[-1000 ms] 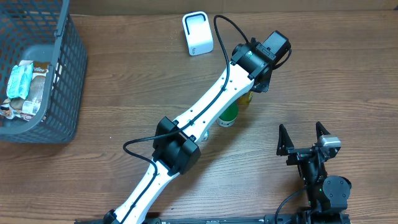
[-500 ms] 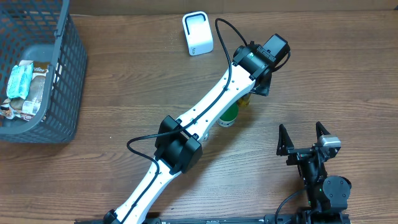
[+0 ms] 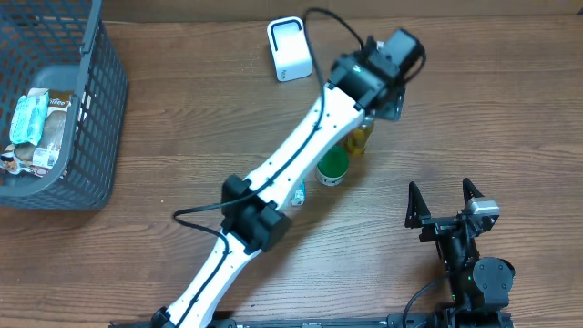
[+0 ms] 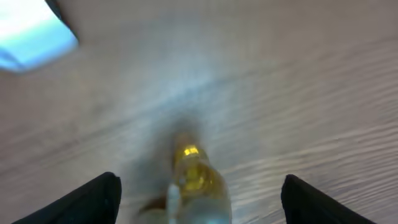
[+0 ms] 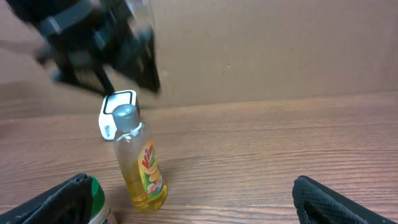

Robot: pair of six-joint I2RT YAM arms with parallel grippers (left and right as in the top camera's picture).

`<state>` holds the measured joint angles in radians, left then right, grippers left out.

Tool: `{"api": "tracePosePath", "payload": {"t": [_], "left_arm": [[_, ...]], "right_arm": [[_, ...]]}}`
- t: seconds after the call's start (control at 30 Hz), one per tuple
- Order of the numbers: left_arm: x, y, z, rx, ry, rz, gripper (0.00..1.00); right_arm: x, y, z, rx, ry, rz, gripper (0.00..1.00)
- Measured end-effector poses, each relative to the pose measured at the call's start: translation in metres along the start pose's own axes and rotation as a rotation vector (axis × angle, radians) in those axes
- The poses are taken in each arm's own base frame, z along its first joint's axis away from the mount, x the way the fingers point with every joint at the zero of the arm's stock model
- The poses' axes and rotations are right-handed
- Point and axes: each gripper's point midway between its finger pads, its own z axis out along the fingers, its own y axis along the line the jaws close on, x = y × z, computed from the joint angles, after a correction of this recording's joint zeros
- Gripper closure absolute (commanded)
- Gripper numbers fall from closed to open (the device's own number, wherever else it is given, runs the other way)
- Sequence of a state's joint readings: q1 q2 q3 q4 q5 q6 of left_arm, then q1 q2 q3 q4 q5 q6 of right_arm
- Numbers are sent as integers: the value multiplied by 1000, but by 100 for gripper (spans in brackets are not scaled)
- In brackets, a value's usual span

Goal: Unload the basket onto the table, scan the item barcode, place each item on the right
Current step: 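Set the bottle upright right of the jar and release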

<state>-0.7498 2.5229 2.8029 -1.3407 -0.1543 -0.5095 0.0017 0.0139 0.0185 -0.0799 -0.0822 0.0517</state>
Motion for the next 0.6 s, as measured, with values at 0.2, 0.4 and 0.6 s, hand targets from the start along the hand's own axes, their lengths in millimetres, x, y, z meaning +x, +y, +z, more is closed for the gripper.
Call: {"api": "tracePosePath", "payload": {"t": [0.2, 0.4, 0.6], "left_arm": [[-40, 34, -81, 24, -127, -7, 16], [-65, 112, -162, -94, -250, -56, 12], [-65, 206, -234, -267, -333, -177, 10]], "right_arm": [[0, 0, 0, 0, 0, 0, 0], [0, 0, 0, 0, 0, 0, 0], [0, 0, 0, 0, 0, 1, 0]]}}
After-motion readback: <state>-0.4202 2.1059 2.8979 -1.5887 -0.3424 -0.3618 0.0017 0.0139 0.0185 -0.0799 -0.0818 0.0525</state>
